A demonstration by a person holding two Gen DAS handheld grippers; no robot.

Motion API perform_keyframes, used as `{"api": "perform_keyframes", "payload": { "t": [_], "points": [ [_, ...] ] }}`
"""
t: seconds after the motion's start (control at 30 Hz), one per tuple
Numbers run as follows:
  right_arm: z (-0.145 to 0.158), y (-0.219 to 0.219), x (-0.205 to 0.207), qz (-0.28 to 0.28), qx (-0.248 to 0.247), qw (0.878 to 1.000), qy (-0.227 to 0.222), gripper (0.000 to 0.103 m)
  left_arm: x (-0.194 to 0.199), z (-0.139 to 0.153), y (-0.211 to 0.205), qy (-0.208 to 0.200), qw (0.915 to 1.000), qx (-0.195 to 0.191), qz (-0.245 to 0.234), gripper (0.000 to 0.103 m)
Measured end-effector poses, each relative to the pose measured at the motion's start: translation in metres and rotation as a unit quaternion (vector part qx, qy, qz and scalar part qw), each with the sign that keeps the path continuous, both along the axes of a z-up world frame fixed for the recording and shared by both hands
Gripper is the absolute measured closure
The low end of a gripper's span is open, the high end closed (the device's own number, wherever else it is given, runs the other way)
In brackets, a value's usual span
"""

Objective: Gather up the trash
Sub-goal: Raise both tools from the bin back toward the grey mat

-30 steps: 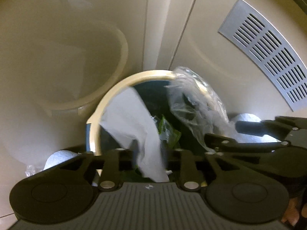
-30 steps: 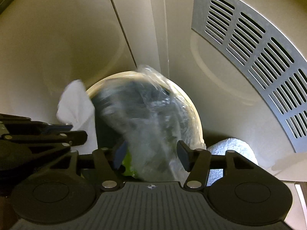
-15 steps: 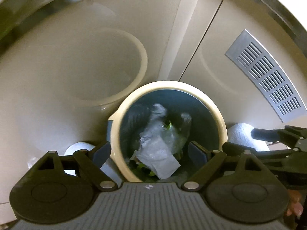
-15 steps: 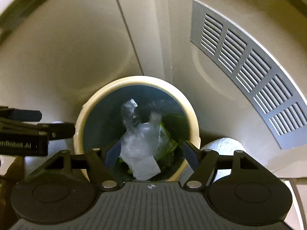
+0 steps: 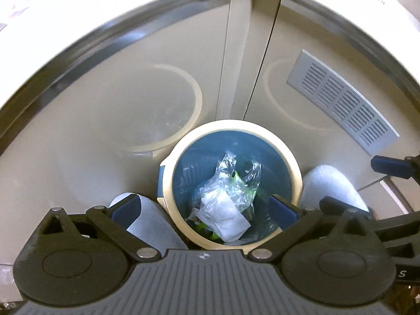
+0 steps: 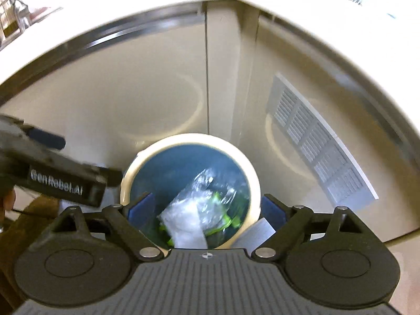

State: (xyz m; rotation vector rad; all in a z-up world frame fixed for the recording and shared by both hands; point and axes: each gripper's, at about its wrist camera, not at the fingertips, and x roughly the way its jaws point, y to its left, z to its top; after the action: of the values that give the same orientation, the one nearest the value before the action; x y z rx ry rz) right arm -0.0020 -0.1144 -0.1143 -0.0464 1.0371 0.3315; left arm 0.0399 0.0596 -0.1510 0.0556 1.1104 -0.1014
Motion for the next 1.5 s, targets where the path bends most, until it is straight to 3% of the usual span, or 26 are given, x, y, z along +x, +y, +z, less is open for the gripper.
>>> {"api": "perform_keyframes", "payload": {
  "t": [0.33,0.67,0.97,1.5],
  "points": [
    [0.026,-0.017,-0.023,-0.027,0.003,0.999,-0.044,0.011,-0.013,0.018,-0.008,-0.034,0.9991,0.023,0.004,0.0],
    [0.023,-0.025,-0.024,-0.048,0.008,0.998,-0.036,0.01,-0.014,0.017,-0.014,-0.03,0.999,0.032,-0.007,0.0],
    [0.017,-0.014,-0.018,-0.029,0.021,0.999,-0.024,0.01,-0.013,0.014,0.001,-0.019,0.9989,0.036,0.023,0.0],
    [0.02,-0.017,-0.022,-0.045,0.026,0.998,-0.034,0.01,-0.016,0.021,-0.003,-0.042,0.9977,0.052,0.006,0.0]
  ]
}}
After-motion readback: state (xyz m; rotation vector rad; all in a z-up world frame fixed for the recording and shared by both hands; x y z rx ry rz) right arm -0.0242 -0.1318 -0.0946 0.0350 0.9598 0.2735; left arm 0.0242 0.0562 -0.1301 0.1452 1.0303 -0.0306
